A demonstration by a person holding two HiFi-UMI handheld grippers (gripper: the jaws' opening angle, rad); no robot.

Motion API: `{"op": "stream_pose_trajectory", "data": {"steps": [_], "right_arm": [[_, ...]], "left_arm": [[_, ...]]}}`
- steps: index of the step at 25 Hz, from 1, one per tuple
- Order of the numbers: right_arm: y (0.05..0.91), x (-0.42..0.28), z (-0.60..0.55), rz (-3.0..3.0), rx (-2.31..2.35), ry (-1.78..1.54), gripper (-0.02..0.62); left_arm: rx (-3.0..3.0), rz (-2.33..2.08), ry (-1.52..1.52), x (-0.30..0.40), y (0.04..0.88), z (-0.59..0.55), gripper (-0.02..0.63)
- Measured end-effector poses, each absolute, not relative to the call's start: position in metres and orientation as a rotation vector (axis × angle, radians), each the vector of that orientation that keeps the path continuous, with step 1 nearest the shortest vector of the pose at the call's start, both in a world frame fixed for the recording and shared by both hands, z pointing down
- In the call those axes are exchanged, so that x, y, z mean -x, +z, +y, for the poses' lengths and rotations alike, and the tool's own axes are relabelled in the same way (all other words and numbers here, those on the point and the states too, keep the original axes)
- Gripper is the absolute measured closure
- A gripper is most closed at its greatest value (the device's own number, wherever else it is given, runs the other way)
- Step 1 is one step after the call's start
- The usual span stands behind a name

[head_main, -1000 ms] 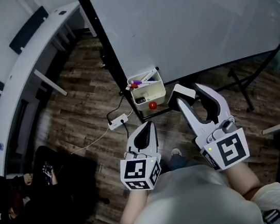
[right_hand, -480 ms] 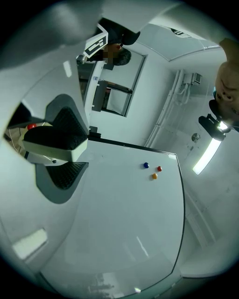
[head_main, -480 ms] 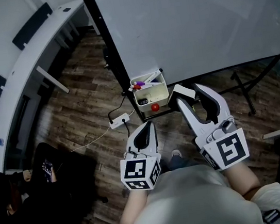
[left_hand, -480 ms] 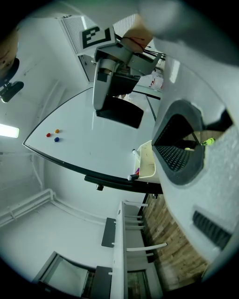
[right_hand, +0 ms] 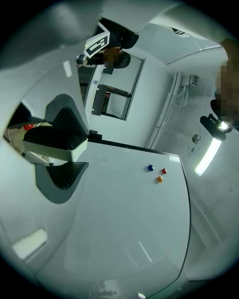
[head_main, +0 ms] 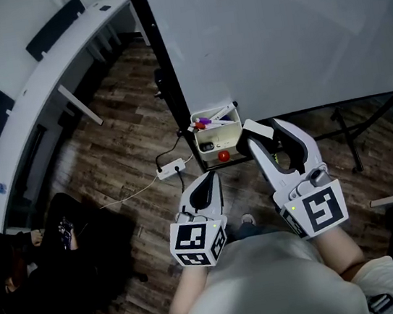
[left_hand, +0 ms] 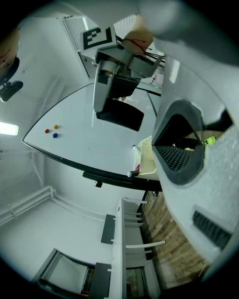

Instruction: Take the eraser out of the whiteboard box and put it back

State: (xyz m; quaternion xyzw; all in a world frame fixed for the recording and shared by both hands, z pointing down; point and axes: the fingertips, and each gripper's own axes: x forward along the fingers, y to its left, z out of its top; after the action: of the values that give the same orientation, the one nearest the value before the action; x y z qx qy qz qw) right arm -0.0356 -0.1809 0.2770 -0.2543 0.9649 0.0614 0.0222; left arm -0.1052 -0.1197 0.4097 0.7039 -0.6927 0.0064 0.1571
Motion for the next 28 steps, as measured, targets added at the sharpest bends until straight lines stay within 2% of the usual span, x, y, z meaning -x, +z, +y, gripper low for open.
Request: {"op": "stream_pose_trajectory", "data": {"steps": [28], "right_arm": [[0.312,0.081,-0.215,3.083,0.515,0.162,0.408]], "left_arm": [[-1.832,-2.135,-0.019,0.130,0.417,-0.133,0.606]]}}
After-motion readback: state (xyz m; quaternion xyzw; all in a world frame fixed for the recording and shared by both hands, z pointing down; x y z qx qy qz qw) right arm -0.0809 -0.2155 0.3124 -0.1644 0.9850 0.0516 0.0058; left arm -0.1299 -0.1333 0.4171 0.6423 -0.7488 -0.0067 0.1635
